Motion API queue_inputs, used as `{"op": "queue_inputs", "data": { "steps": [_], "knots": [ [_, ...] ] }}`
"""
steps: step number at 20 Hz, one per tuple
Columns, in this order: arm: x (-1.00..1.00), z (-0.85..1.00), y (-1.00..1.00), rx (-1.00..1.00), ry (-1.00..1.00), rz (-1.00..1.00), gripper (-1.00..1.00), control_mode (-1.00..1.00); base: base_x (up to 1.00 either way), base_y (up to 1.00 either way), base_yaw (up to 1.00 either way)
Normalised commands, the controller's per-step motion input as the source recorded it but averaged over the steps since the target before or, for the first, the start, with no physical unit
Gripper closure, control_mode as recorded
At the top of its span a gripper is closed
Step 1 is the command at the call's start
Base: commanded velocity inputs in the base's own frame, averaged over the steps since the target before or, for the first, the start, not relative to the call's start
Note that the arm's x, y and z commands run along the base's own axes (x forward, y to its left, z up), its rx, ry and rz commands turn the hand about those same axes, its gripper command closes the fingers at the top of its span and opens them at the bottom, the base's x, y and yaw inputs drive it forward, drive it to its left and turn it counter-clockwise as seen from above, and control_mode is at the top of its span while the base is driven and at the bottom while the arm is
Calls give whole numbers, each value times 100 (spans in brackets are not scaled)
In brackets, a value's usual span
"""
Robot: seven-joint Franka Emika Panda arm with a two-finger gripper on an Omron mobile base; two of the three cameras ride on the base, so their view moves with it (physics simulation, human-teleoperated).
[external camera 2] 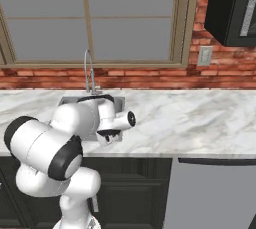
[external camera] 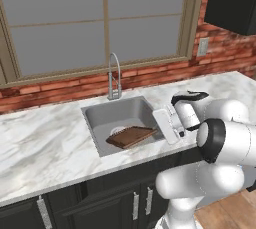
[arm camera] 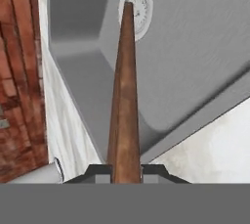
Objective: Move the cutting board and knife to the sink. Then move spray from the cabinet to the counter.
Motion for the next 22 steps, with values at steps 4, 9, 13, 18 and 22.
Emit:
{"op": "queue_inputs", "data": {
  "steps": [4,9,13,18,22],
  "knots": [
    [48,19,0,-2,18,0,100,-100,0,0,0],
    [4,1,13,-6,6,-4,100,-100,0,0,0],
    [0,0,34,-2,0,-4,-100,-100,0,0,0],
    [-3,0,28,0,0,-2,-100,-100,0,0,0],
    [-11,0,20,0,-1,-2,-100,-100,0,0,0]
  ]
}}
